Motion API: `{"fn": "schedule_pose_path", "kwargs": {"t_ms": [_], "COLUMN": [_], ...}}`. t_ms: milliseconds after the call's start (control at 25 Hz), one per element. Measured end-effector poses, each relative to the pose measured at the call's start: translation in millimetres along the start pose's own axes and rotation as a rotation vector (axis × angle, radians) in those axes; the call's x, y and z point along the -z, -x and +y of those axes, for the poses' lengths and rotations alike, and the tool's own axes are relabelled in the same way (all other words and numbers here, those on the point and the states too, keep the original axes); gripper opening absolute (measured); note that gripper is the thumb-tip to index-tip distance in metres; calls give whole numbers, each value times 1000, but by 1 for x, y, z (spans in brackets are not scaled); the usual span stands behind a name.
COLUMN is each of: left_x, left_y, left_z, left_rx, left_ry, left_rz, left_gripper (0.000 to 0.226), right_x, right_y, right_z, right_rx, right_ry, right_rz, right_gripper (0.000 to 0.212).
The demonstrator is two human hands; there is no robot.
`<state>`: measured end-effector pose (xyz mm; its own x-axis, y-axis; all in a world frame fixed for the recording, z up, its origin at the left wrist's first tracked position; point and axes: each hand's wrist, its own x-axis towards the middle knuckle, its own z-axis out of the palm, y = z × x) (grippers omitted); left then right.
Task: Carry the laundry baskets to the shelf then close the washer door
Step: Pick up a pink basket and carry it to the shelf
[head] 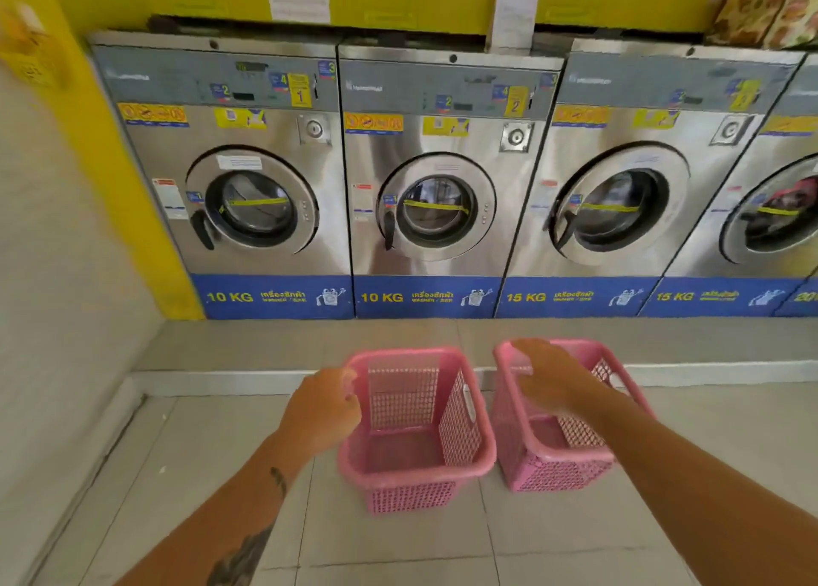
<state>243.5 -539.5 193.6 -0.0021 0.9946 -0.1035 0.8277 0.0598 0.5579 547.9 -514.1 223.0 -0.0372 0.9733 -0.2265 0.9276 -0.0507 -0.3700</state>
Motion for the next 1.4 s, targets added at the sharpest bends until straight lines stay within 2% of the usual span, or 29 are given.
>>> {"fn": "schedule_pose_path", "kwargs": {"t_ms": [120,200,320,480,520,640,760,880,960,1160,1280,1400], "left_x": [-16,-32,-67,-139,-159,-220,-275,-322,-343,-355,-335,-290], "left_y": [-55,-106,-180,-271,-287,-319,-338,-342,-336,-338,-346,-346], "left_z": [-10,-22,-50,-109,-126,-176,-217,-246,-257,-261,-250,-240], "left_rx": [32,56,51,140,163,208,289,342,339,288,313,308], "left_ry": [3,28,53,-31,-46,-111,-236,-275,-288,-206,-164,-110], "left_rz": [-61,-71,-138,-242,-273,-330,-278,-236,-212,-97,-33,12], "left_gripper": [25,39,57,39,37,44,74,104,114,105,102,88], "right_x": [-19,-42,-81,-145,-162,-214,-272,-322,-342,-355,-329,-284], "right_y": [-78,-129,-197,-279,-295,-346,-390,-417,-418,-428,-447,-457], "right_z": [4,12,36,78,88,120,152,178,185,193,179,150], "right_rx": [-2,10,-74,-144,-112,-122,-179,-200,-188,-117,-65,-19], "right_ry": [23,30,21,60,117,159,141,130,120,138,157,142], "right_rz": [-101,-152,-224,-268,-272,-281,-253,-233,-231,-171,-168,-163], "right_gripper": [56,45,64,65,63,71,97,112,119,114,113,113]}}
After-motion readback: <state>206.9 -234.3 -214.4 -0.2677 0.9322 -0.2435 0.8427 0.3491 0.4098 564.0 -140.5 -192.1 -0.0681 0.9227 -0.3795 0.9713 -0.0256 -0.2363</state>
